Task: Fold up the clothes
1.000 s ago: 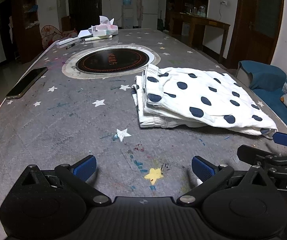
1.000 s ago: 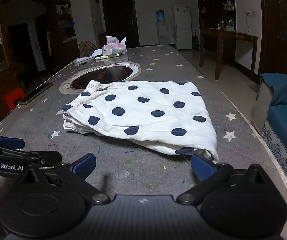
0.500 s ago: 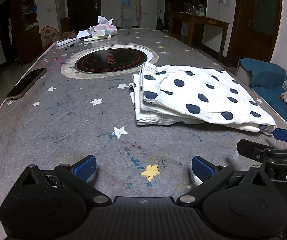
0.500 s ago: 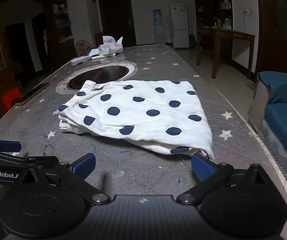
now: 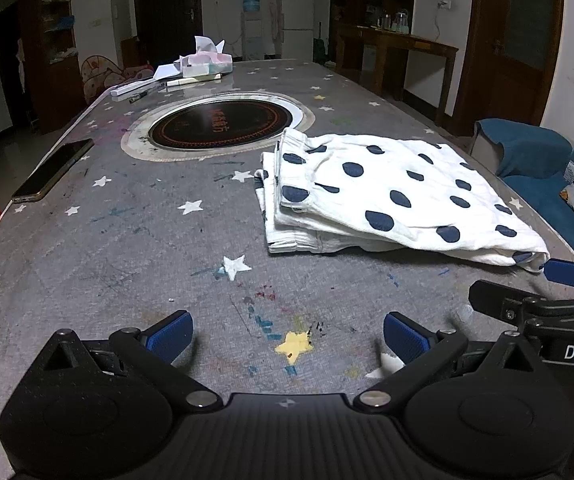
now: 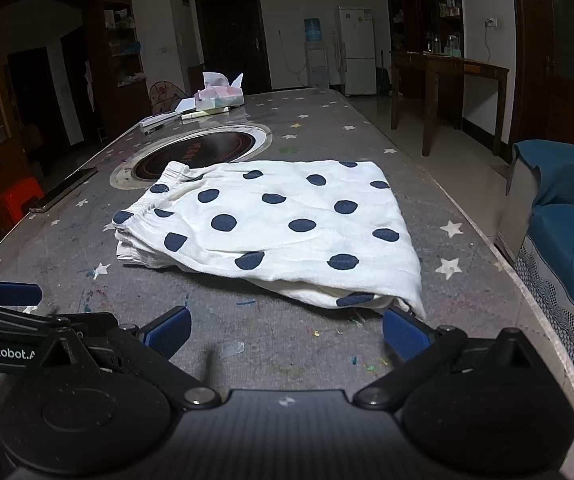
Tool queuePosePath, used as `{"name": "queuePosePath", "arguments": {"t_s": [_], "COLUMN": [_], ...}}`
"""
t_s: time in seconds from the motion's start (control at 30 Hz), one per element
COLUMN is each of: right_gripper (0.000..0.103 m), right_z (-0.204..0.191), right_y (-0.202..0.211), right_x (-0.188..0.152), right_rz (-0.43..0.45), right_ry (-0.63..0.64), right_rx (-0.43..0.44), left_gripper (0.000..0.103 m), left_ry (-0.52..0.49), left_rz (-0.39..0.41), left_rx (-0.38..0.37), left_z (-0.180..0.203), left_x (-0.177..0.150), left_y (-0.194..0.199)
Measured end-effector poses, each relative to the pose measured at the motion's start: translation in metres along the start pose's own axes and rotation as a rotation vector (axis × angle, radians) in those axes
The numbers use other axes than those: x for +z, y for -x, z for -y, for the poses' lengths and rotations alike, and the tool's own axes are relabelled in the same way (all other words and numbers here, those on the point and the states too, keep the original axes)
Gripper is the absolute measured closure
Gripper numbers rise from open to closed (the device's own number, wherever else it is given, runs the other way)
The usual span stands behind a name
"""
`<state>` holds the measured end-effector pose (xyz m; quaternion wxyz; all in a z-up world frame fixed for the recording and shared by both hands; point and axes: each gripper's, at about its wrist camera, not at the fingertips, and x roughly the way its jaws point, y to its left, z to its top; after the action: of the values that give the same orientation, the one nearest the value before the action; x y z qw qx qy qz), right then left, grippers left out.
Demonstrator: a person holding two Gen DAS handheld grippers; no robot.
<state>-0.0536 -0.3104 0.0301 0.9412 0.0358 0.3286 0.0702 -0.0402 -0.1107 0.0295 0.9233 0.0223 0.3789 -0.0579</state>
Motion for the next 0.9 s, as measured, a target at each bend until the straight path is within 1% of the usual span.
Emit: {"name": "queuePosePath", "arguments": {"t_s": [0.9], "right_gripper": [0.0], "right_z": [0.007], "right_y": [0.001], "right_x": [0.008], "right_rz": [0.014], "right_ry": [-0.014], "right_rx": [-0.016], "left_gripper": [0.0], "left_ry": [-0.017], "left_rz": [0.023], "left_rx": [0.006], "left_z": [0.006], "left_x": [0.011], "left_y": [0.001]}}
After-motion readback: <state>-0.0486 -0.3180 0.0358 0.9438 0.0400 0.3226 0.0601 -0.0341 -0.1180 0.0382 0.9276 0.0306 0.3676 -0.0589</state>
